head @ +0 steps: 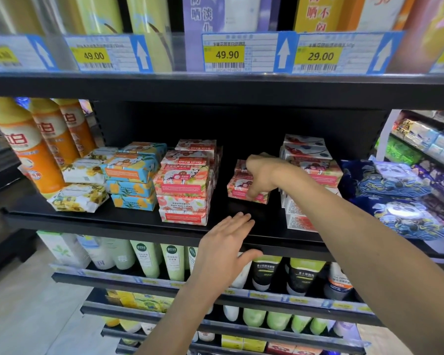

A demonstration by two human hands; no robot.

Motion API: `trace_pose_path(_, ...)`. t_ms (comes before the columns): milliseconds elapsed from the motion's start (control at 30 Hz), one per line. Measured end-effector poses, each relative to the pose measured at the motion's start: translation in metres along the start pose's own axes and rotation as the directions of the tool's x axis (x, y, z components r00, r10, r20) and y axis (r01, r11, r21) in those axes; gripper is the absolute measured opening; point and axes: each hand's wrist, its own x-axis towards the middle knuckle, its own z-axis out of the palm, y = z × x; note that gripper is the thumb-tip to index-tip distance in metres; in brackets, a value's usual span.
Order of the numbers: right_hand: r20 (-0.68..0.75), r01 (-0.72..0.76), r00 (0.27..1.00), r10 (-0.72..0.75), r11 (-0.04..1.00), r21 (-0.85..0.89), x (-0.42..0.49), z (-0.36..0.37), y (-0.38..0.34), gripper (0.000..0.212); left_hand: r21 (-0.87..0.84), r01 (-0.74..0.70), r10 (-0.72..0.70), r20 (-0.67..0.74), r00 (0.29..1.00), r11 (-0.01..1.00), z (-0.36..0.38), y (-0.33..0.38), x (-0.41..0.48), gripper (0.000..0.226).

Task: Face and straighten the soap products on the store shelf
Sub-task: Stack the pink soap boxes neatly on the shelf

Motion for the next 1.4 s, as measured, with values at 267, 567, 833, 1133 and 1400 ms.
trace_pose_path(267, -0.262, 0.149, 0.958, -0.121, 0.984, 0.093, -0.062, -0.026, 0.008, 0.061, -0.166, 0.103, -0.077, 0.157, 0.985, 0.981, -0.009, 0.003, 0.002, 0.069)
trace_pose_path(567, -0.513, 0.285, 0.852, -0.104, 0.914, 0.288, -0.137, 0.039, 0.032, 0.073, -0.854, 0.493, -0.370, 0.409, 0.834, 0.168, -0.066, 0.017, -0.001, 0.060)
trace_pose_path(833, -0.627, 0.411, 0.773, -0.095, 0.828, 0.380, -0.152, 0.090, 0.017, 0.070, -0.888, 0.460, -0.395, 0.419, 0.817, 0.010, -0.067, 0.037, -0.001, 0.045)
trace_pose_path(1133, -0.367, 0.324, 0.877, 0.308, 0.185, 0.928, -0.159, 0.111, 0.008, 0.075, -0.893, 0.449, -0.377, 0.421, 0.825, -0.014, -0.066, 0.030, -0.009, 0.036)
trace_pose_path(1400, -0.258, 0.297, 0.918, 0.301, -0.092, 0.950, -0.160, 0.122, 0.000, 0.033, -0.880, 0.475, -0.344, 0.443, 0.828, 0.011, -0.065, 0.031, -0.012, 0.038)
